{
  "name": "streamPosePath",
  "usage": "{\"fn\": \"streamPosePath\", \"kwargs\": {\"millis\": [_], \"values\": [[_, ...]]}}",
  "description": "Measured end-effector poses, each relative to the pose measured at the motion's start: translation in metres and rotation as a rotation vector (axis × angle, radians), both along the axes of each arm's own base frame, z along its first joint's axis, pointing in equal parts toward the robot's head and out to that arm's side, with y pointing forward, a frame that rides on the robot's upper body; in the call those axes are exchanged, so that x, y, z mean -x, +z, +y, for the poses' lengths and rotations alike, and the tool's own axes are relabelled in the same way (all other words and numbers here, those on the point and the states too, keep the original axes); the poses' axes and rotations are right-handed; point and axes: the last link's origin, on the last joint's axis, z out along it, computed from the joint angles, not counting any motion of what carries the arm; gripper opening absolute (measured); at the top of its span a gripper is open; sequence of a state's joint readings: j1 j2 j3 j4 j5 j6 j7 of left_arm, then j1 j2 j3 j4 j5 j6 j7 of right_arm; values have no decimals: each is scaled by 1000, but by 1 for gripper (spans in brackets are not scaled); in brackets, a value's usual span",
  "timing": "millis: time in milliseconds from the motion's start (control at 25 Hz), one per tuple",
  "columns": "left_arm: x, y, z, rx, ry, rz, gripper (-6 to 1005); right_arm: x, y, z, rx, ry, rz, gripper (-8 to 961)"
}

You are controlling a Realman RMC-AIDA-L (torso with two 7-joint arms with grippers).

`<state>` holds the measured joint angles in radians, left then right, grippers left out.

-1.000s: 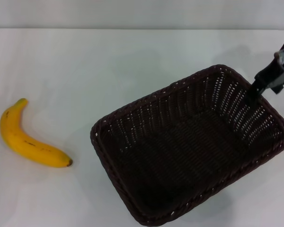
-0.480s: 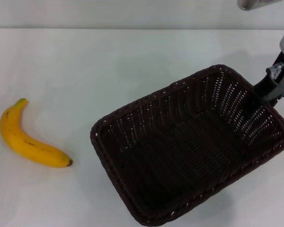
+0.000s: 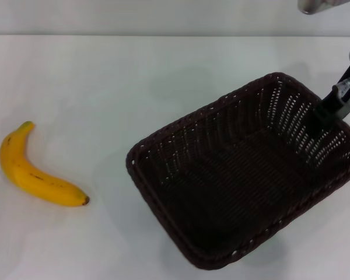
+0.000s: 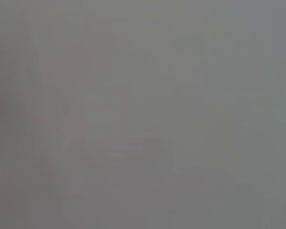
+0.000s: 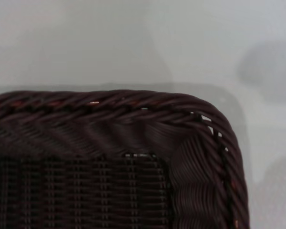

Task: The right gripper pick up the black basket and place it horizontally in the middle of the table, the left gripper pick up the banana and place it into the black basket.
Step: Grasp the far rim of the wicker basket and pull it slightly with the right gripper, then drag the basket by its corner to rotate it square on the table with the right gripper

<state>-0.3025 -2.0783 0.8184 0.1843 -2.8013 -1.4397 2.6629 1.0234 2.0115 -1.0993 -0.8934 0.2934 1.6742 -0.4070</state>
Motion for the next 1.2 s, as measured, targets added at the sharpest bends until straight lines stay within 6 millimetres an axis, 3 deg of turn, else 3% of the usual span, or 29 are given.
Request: {"fn": "streamPosePath", "kwargs": {"millis": [280, 440, 760, 1200], "values": [[-3, 24, 8, -164, 51, 56, 895, 7, 1, 5, -151, -115, 35, 252], [-3, 43, 10, -253, 61, 67, 895, 22, 8, 8, -330, -289, 129, 161], [-9, 64, 25, -292, 36, 87, 895, 20, 15, -9, -441, -519, 211, 160], [-12, 76, 37, -289, 27, 95, 895, 15, 7, -12, -365, -442, 187, 132]]}}
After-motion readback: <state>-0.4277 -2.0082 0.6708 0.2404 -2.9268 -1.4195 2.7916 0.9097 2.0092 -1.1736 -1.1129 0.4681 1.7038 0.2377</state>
